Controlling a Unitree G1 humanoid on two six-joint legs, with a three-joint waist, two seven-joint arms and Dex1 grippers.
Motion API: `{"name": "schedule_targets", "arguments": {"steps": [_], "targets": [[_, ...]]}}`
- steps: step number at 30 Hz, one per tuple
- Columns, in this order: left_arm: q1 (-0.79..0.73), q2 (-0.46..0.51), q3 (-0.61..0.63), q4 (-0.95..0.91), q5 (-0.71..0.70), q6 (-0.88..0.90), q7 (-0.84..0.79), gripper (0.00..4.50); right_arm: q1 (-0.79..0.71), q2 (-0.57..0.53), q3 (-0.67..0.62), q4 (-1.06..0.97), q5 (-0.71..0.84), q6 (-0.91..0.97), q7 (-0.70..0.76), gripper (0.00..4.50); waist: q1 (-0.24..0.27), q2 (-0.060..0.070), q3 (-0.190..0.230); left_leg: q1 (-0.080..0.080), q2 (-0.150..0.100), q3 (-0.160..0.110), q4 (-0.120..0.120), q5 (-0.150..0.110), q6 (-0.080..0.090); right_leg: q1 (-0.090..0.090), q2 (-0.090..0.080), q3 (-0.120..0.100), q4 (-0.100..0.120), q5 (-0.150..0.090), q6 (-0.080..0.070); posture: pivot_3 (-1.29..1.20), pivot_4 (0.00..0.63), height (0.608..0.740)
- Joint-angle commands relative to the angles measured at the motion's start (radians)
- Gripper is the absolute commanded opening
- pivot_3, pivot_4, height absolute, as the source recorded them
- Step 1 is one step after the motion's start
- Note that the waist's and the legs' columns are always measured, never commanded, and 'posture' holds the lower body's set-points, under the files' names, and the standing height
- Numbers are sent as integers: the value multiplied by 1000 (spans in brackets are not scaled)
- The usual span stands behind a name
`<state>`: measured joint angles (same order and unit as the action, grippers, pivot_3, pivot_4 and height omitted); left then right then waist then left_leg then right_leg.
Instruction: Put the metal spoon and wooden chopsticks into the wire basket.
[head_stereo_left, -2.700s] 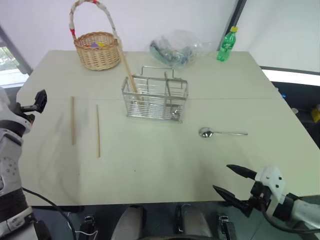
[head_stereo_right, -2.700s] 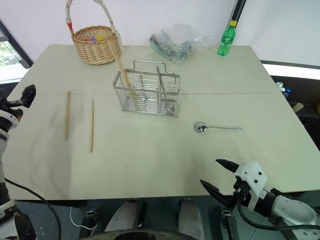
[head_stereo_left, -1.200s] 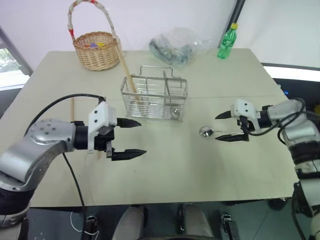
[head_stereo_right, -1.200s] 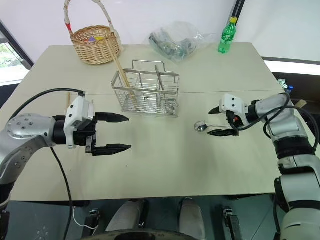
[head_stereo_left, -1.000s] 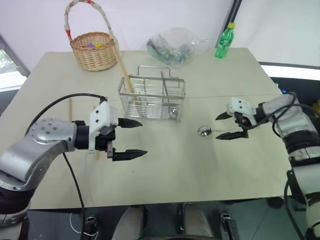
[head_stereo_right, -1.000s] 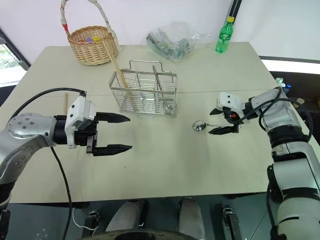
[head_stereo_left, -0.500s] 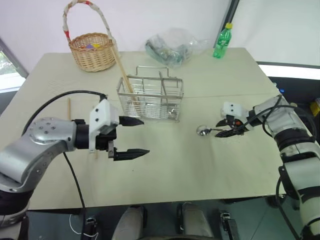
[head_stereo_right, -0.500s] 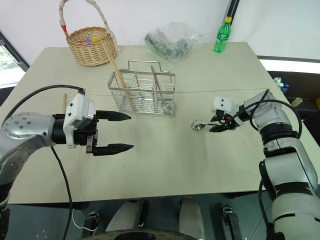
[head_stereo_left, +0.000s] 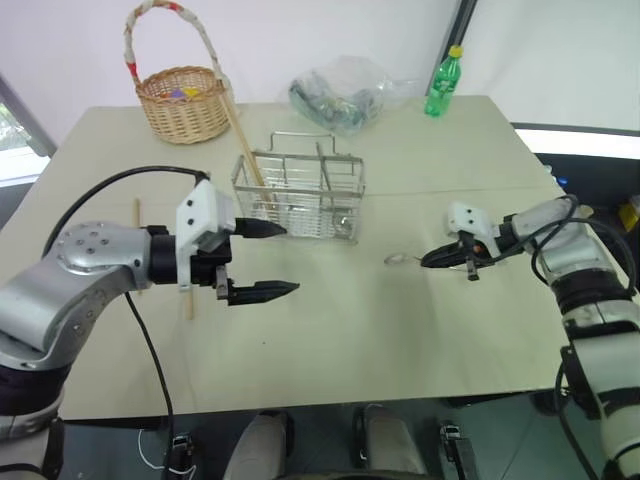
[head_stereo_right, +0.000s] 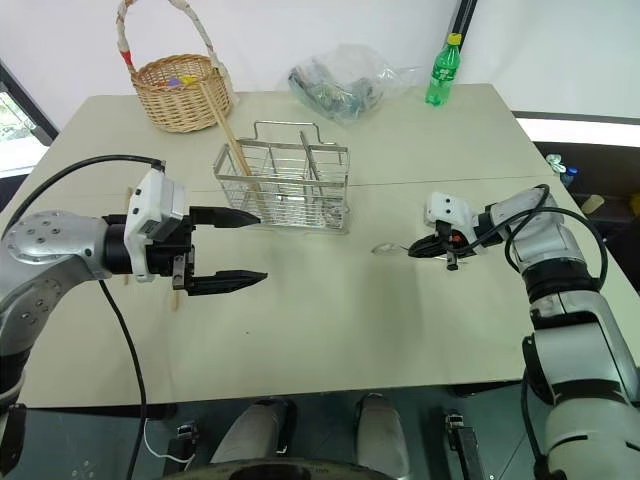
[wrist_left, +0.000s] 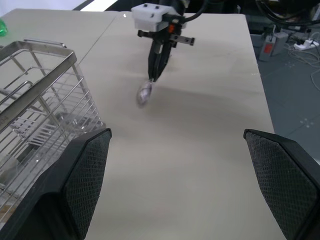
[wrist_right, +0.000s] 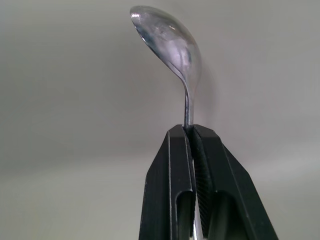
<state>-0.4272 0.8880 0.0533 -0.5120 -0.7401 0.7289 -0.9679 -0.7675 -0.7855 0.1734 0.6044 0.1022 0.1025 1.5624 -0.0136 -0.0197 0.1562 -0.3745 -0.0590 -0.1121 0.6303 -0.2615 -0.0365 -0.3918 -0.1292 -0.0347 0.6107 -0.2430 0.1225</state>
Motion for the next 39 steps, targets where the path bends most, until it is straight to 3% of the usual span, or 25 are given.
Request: {"name": "schedule_targets", "arguments": {"steps": [1, 5, 10, 17, 26, 29, 33, 39], "targets": [[-41, 8, 38, 12, 1, -15, 1, 4500, 15, -65, -126, -305, 250, 227, 52, 60, 2, 0, 0, 0, 0, 0, 0, 0, 0, 0, 0, 0, 0, 0, 0, 0, 150, 674], [-77, 12, 35, 59, 23, -32, -8, 4500, -44, -23, -256, -490, 466, 521, -69, 60, 1, -1, 0, 1, 0, -1, 0, 0, 0, 0, 0, 0, 0, 0, 0, 0, 150, 674], [-124, 3, 21, 109, 49, -49, -22, 4500, -175, 182, -327, -563, 529, 645, -431, 60, 0, -2, -1, 0, 2, 0, -1, 0, 0, -2, 1, 0, 1, 0, 0, 0, 150, 674], [-149, -8, 11, 123, 65, -55, -30, 4500, -192, 360, -269, -579, 435, 565, -690, 60, 5, -3, -1, -3, -2, -2, -1, 0, 0, -4, -1, 1, 1, 0, 0, 0, 150, 674], [-143, -1, 43, 92, 48, -26, -7, 4500, -133, 410, -193, -452, 295, 413, -788, 60, -2, -3, -1, -1, -1, -2, -1, 0, 0, -4, 1, 1, 2, 0, 0, 0, 150, 674], [-140, 3, 53, 94, 46, -22, 1, 4500, -124, 420, -190, -433, 290, 431, -808, 912, -4, -3, -1, -1, 0, -2, -1, 0, 0, -4, 1, 1, 3, 0, 0, 0, 150, 674], [-134, 6, 63, 105, 49, -21, 6, 4500, -130, 438, -195, -414, 249, 396, -882, 2940, -4, -3, -1, -1, 0, -2, -1, 0, 0, -4, 3, 2, 3, 0, 0, 0, 150, 674], [-121, 1, 123, 132, 44, -17, 49, 4500, -168, 401, -245, -449, 292, 421, -878, 2940, -3, -3, -1, -1, 1, -1, -1, 1, -1, -4, 4, 2, 3, 0, 0, 0, 150, 674]]}}
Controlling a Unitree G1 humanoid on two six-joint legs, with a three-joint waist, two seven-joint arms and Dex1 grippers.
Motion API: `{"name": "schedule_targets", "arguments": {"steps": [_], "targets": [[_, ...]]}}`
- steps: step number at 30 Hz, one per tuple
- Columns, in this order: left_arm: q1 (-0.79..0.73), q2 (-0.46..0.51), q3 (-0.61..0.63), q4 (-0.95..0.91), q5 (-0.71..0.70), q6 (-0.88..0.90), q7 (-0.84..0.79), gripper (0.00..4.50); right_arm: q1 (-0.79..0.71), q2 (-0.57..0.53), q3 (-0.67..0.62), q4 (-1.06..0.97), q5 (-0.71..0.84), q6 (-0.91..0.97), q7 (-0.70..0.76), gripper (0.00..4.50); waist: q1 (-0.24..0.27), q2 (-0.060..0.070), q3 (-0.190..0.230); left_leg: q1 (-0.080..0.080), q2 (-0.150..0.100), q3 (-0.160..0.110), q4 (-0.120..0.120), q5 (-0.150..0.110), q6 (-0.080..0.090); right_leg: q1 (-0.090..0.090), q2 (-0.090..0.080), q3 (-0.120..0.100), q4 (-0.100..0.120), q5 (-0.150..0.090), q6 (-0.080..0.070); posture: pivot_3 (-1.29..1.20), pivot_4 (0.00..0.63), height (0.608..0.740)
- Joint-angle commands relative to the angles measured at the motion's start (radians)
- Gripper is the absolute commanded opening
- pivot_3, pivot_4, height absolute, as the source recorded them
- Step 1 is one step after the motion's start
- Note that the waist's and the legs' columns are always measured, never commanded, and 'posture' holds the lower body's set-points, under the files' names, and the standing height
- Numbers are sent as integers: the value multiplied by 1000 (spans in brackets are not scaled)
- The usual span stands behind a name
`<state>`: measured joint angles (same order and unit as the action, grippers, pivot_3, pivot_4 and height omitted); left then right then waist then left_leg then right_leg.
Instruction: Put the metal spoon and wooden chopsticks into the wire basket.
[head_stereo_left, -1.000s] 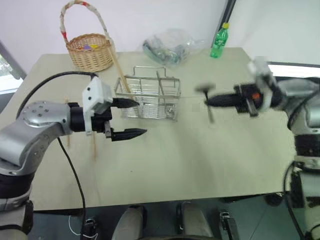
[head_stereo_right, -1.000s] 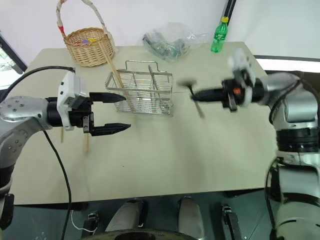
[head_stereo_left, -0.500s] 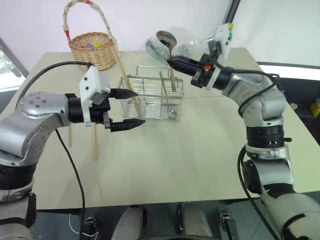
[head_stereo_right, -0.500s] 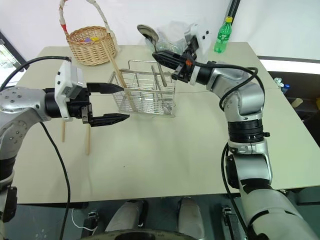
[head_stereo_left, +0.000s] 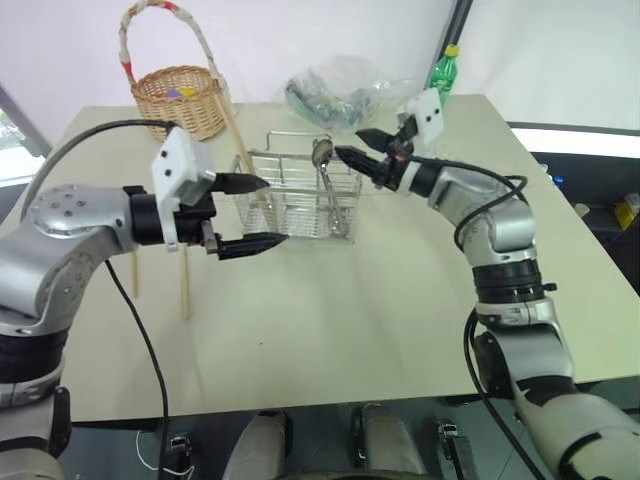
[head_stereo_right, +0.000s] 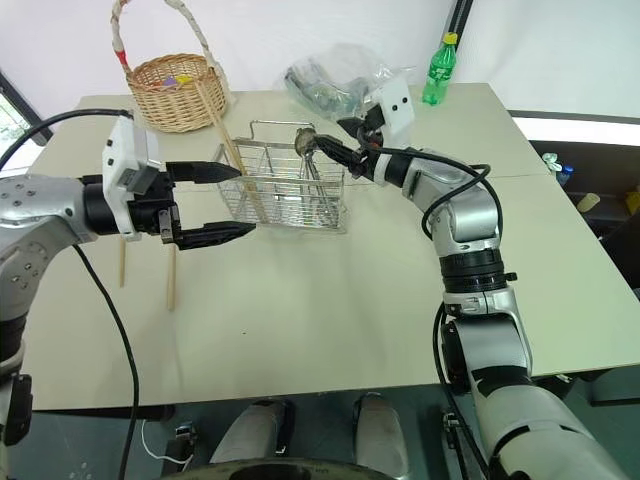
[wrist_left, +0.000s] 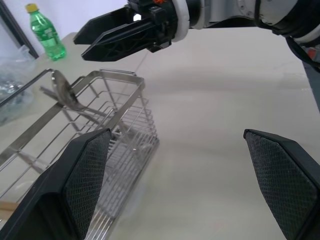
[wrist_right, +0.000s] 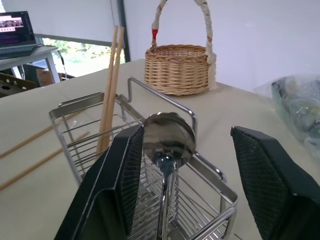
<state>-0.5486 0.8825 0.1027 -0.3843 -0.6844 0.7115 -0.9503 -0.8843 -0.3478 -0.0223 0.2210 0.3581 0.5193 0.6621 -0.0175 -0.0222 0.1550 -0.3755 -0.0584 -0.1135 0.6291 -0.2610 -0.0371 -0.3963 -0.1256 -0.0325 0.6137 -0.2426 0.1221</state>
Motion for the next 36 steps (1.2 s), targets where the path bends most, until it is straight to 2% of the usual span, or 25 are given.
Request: {"name": "schedule_targets", "arguments": {"steps": [1, 4, 7, 10, 12, 18, 21, 26, 29, 36], "targets": [[2, 2, 104, 14, -24, 10, 51, 4500, -53, -59, -61, -96, 60, 20, 50, 2940, 3, 0, 0, 0, 0, 0, 0, 0, 0, 0, 0, 0, 0, 0, 0, 0, 150, 674], [-9, -13, 201, 58, -60, 43, 126, 4500, -40, -142, -93, -205, 165, 91, 167, 2940, 6, 0, 1, -1, 0, -1, 0, 0, 0, 0, 0, 0, -1, 0, 0, 0, 150, 674], [-55, -27, 288, 154, -22, 47, 269, 4500, 28, -282, -113, -347, 296, 201, 330, 2940, 6, -1, 0, 0, 0, -1, 0, 0, 0, 1, 0, 0, -1, 0, 0, 0, 150, 674], [-108, -28, 347, 258, 4, 82, 400, 4500, 120, -387, -144, -463, 392, 264, 420, 2940, 6, -4, -1, 1, 1, -2, 0, 0, 0, 3, 1, -1, -2, 0, 1, 0, 150, 674], [-135, -19, 343, 331, 58, 115, 488, 4500, 191, -439, -174, -533, 452, 303, 445, 2940, 5, -4, -1, 1, 1, -1, 1, 0, 0, 3, 0, -1, -1, 0, 1, 0, 150, 674], [-218, 11, 235, 517, 186, 276, 624, 4500, 305, -480, -203, -648, 520, 323, 428, 2940, 7, -5, -1, 2, 2, -1, 0, 0, 0, 3, 1, 0, -1, -1, 1, 0, 150, 674], [-331, -1, 200, 787, 279, 372, 732, 4500, 336, -471, -203, -675, 536, 330, 388, 2940, 9, -7, -1, 1, 1, -1, 1, 0, 0, 2, 1, 0, -1, -1, 1, 0, 150, 674], [-448, -31, 109, 1104, 401, 229, 709, 4500, 374, -456, -204, -721, 582, 346, 322, 2940, 11, -10, -1, 0, 1, -1, 0, 0, 0, 1, 1, 0, -1, 0, 1, 0, 150, 674], [-521, -81, 75, 1310, 451, 133, 682, 4500, 410, -452, -205, -777, 625, 362, 282, 2940, 22, -12, -1, -1, 1, -1, 0, 0, 0, 0, 0, 0, -1, 0, 1, 0, 150, 674], [-622, -141, 56, 1560, 526, -3, 660, 4500, 474, -460, -210, -852, 684, 360, 220, 2940, 30, -17, -1, -1, 0, 1, 0, 0, 0, 0, -3, -1, -1, 0, 2, 0, 150, 674]]}}
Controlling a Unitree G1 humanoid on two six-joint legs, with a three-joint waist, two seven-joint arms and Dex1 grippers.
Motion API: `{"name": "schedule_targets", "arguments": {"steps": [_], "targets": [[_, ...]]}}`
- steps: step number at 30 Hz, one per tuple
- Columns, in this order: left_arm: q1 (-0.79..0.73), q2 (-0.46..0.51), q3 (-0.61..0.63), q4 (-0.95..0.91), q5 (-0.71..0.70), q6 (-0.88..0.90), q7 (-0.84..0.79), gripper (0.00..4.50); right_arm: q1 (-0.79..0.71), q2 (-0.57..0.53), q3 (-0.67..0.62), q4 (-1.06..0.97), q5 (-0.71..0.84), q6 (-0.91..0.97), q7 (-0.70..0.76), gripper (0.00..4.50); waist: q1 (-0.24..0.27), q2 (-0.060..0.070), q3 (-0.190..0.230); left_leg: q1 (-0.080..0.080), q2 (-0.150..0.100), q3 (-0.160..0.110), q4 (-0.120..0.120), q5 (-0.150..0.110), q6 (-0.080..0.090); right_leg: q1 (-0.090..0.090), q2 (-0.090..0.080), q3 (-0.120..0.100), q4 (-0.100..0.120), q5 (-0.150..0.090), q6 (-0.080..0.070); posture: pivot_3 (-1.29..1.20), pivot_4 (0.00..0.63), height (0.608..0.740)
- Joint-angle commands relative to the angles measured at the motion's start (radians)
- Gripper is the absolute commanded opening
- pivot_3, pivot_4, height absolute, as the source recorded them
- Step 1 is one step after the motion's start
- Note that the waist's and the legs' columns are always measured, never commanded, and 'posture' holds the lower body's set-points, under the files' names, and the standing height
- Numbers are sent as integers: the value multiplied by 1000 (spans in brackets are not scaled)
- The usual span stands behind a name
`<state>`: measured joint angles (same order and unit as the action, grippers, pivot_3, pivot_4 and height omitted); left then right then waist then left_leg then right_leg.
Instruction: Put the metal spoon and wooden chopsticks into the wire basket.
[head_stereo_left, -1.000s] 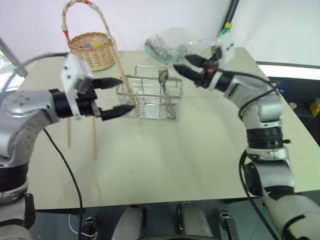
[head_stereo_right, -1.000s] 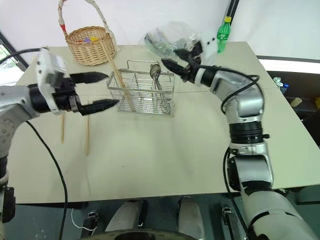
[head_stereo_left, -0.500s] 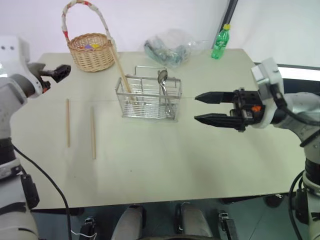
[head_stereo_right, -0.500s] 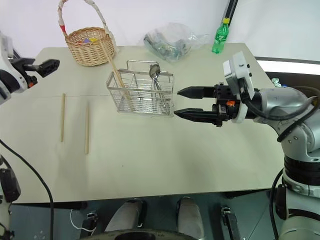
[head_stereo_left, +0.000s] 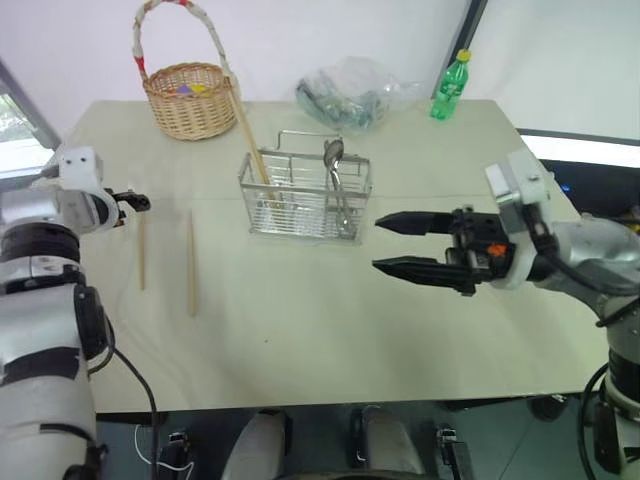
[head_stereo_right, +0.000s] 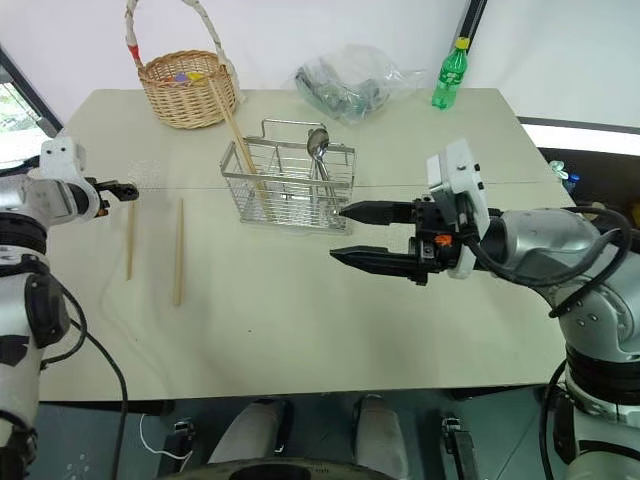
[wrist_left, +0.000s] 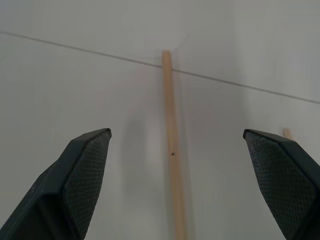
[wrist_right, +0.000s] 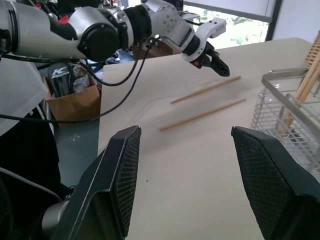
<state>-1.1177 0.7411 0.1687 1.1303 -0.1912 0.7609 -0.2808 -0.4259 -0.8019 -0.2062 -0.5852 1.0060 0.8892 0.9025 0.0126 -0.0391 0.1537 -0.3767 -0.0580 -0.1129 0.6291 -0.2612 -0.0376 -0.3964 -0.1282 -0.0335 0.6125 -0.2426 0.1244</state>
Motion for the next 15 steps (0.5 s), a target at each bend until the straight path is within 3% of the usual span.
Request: {"name": "schedule_targets", "arguments": {"steps": [1, 15], "targets": [[-59, -4, -9, 65, 42, -63, -9, 4500, 23, -7, -29, -52, 42, -12, -27, 2940, 1, -1, 0, 0, 0, 0, 0, 0, 0, 0, 0, 0, 0, 0, 0, 0, 150, 674], [-17, -44, 68, 178, 48, -60, 74, 4500, 87, -31, -100, -70, 106, -27, -128, 2940, 0, -1, 0, 0, -1, 1, 0, 0, 0, 0, -2, -1, 0, 0, 1, 0, 150, 674]]}}
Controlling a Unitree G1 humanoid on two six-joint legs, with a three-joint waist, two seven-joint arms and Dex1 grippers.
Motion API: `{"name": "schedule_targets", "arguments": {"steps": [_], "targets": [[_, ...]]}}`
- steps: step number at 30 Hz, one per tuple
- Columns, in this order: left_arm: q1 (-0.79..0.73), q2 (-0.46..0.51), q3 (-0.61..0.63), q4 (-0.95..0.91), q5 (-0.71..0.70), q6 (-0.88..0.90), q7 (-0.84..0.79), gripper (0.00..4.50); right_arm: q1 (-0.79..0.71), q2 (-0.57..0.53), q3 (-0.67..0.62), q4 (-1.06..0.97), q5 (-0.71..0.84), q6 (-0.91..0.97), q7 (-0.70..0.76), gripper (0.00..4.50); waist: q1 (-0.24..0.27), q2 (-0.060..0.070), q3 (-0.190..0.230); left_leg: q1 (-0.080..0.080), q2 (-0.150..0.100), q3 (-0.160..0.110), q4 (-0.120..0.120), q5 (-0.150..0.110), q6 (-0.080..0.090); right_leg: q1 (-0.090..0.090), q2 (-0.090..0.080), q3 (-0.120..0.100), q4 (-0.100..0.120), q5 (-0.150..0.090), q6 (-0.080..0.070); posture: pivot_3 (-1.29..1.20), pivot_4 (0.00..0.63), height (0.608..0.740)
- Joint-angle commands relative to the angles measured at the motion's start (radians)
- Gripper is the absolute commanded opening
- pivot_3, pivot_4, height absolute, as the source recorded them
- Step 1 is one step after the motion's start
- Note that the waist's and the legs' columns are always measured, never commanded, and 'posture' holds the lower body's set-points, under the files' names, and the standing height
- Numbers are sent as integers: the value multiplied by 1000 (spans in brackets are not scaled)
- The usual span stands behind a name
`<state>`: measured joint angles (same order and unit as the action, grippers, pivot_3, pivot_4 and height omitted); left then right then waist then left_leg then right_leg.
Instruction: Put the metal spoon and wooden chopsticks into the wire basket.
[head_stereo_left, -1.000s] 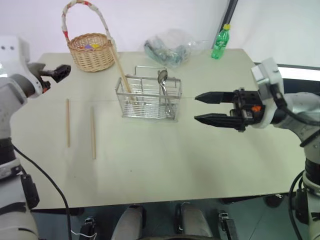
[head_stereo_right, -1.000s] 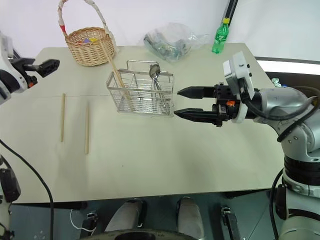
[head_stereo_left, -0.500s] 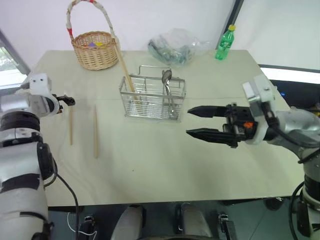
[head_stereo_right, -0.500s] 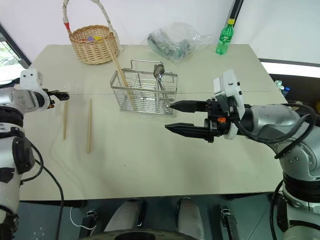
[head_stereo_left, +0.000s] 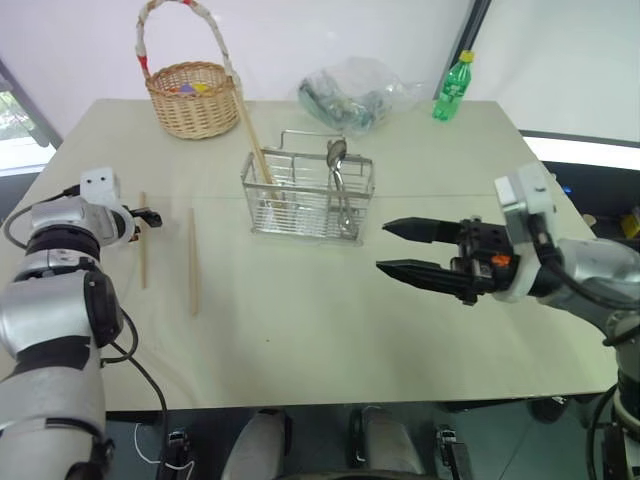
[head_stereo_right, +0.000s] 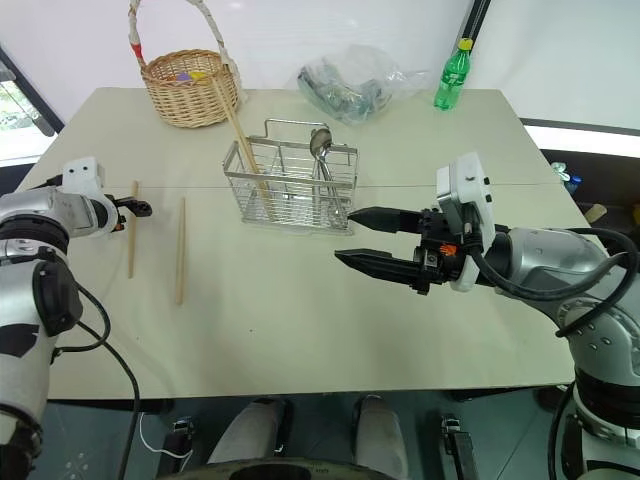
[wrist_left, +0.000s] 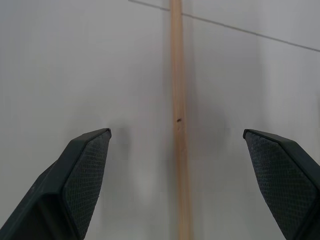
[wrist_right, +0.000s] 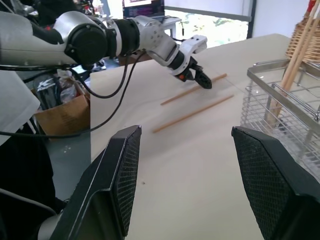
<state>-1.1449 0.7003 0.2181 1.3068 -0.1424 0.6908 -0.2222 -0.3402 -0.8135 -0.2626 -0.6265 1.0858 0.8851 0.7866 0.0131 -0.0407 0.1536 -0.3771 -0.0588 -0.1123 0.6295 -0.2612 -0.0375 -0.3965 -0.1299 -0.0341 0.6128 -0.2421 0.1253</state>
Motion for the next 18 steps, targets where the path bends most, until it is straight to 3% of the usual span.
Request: {"name": "schedule_targets", "arguments": {"steps": [1, 5, 11, 18], "targets": [[15, -7, 25, 2, -3, 12, 17, 4500, 2, -21, -45, -27, 27, -23, -16, 2940, 0, 0, 0, 0, 0, 0, 0, 0, 0, 0, 0, 0, 0, 0, 0, 0, 150, 674], [19, -13, 52, 1, -16, 14, 24, 3145, 2, -25, -50, -28, 41, -23, -32, 3004, 1, 0, 0, 2, -1, 1, 0, 0, 0, 1, -1, 0, 0, 0, 0, 0, 150, 674], [19, -20, 80, 0, -18, 20, 39, 40, 3, -28, -49, -29, 52, -28, -48, 3004, 7, 0, 0, 1, -3, 0, 1, 0, 0, 2, -4, -1, 0, 0, 1, 0, 150, 674], [-5, -29, 84, -32, -6, -74, 31, 40, 9, -39, -41, -19, 46, -39, -42, 3004, 7, 0, 0, 1, -3, 0, 1, 0, 0, 2, -4, -1, 0, 0, 1, 0, 150, 674]]}}
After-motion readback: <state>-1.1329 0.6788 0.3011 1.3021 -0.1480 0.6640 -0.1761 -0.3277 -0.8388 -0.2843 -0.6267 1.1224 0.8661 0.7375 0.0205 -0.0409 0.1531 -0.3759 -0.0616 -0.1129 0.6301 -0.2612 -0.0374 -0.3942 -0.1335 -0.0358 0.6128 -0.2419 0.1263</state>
